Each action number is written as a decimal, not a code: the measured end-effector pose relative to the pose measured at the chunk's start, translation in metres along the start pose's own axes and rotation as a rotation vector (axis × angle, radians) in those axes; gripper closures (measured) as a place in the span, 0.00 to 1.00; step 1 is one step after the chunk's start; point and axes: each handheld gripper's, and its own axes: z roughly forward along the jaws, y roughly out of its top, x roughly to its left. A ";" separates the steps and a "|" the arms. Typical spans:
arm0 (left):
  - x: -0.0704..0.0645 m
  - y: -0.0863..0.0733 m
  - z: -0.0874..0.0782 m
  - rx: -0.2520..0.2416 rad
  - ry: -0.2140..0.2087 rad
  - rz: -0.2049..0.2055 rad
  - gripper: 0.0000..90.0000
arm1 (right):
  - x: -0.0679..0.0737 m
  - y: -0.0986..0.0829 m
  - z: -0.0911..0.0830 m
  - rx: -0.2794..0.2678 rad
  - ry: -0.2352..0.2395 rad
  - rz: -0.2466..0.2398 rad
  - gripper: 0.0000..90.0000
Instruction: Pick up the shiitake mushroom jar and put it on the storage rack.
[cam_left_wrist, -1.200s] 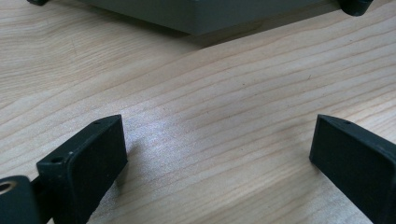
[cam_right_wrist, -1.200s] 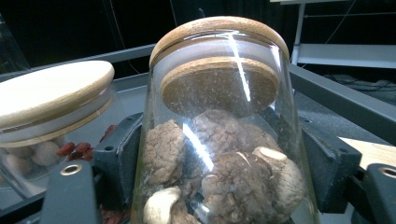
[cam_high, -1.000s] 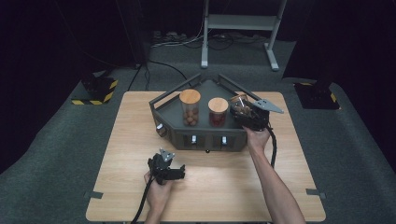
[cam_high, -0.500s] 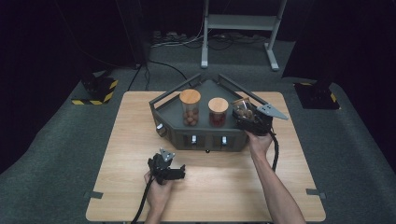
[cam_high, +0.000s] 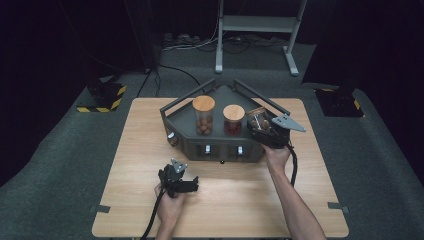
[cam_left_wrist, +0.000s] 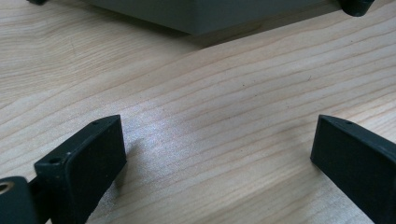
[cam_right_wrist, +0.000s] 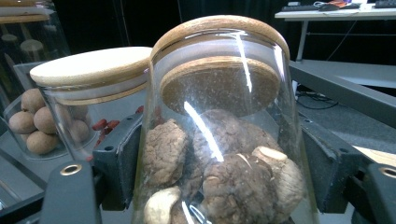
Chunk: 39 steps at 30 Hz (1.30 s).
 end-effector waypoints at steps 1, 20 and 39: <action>0.000 0.000 0.000 0.000 0.000 0.001 0.03 | 0.000 0.000 -0.001 0.001 -0.003 -0.001 0.28; 0.000 0.000 0.000 0.004 0.001 0.006 0.03 | 0.007 0.008 -0.011 0.007 -0.031 -0.038 0.28; 0.008 0.002 -0.006 0.097 0.011 0.121 0.03 | 0.008 0.009 -0.024 -0.012 -0.034 -0.051 0.28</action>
